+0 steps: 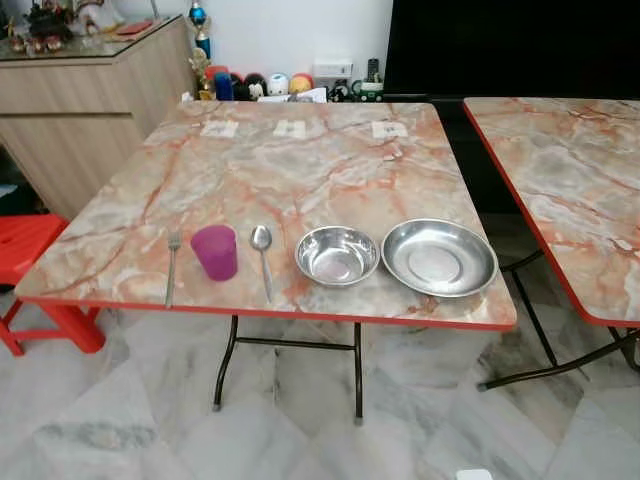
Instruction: Setting the table
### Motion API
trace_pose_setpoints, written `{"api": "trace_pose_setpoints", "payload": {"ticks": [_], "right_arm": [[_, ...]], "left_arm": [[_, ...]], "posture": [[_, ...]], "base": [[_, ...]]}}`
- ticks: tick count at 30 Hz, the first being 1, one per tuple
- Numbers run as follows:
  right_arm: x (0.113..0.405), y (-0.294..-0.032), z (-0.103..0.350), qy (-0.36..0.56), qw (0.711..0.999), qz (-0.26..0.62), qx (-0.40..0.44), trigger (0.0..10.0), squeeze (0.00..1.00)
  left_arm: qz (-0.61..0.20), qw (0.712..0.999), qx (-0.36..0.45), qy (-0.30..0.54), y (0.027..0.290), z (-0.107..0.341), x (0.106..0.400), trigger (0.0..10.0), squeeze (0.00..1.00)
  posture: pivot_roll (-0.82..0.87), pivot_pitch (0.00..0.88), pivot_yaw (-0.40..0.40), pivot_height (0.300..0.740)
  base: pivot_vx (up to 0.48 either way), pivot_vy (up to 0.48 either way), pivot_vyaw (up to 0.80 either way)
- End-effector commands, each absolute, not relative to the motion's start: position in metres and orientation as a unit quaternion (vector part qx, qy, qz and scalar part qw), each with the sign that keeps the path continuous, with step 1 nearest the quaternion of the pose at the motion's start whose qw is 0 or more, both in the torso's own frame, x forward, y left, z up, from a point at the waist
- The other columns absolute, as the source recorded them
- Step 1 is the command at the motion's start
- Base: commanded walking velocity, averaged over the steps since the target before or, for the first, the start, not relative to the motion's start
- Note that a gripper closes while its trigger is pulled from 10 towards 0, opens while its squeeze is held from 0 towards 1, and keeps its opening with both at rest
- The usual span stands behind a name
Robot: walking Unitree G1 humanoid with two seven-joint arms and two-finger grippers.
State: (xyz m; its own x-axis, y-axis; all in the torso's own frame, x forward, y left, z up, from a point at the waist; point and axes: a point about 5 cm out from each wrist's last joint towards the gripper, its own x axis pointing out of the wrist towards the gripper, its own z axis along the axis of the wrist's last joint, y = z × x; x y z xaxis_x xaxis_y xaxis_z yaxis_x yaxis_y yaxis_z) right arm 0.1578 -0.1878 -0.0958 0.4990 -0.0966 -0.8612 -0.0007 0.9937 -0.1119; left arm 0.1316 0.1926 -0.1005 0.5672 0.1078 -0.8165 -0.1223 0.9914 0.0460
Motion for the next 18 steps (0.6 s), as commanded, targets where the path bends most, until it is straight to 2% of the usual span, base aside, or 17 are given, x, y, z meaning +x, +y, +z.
{"api": "trace_pose_setpoints", "payload": {"ticks": [1,18], "right_arm": [[0.1889,-0.1833,-0.0817,0.440,0.891,-0.066,0.092,10.0,0.00],[0.1886,-0.1840,-0.0819,0.443,0.890,-0.067,0.085,10.0,0.00]], "left_arm": [[-0.018,0.897,0.026,0.442,0.2108,-0.0791,0.1815,10.0,0.00],[-0.019,0.897,0.026,0.442,0.2062,-0.0786,0.1852,10.0,0.00]], "posture": [[0.03,0.113,-0.004,0.740],[0.03,0.116,-0.005,0.740]], "base": [[0.000,0.000,0.00],[0.000,0.000,0.00]]}}
